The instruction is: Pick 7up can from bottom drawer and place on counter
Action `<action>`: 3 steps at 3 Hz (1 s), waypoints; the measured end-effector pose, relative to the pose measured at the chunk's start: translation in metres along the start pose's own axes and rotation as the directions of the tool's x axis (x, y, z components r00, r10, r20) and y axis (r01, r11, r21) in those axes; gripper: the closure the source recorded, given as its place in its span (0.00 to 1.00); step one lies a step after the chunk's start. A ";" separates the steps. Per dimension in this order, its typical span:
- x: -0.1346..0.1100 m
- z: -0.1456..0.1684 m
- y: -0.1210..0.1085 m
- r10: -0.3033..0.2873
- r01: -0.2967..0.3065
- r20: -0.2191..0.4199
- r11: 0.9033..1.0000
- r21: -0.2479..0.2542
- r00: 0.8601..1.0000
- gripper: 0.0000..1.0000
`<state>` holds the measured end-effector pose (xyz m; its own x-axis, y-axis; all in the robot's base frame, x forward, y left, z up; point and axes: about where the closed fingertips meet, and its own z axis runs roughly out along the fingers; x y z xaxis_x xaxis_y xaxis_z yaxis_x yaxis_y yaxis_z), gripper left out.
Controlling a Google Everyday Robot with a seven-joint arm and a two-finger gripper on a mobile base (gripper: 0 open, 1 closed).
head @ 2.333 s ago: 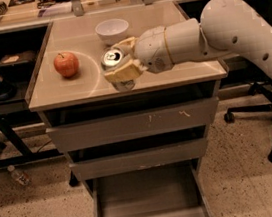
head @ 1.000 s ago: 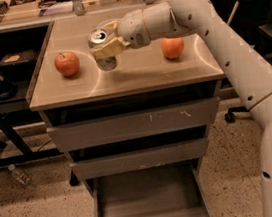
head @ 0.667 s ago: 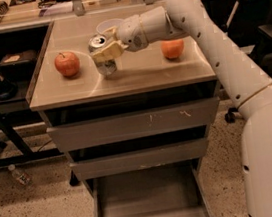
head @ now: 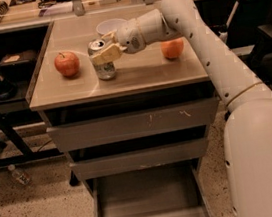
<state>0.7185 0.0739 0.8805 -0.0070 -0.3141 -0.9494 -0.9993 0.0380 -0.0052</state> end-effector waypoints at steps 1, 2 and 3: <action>0.000 0.000 0.000 0.000 0.000 0.000 1.000 0.000 1.000 0.81; 0.000 0.000 0.000 0.000 0.000 0.000 1.000 0.000 1.000 0.57; 0.000 0.000 0.000 0.000 0.000 0.000 1.000 0.000 1.000 0.34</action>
Offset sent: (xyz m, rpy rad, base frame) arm 0.0000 0.0000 0.0000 0.0000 0.0000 0.0000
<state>0.7185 0.0740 0.8805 -0.0070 -0.3141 -0.9494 -0.9993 0.0378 -0.0052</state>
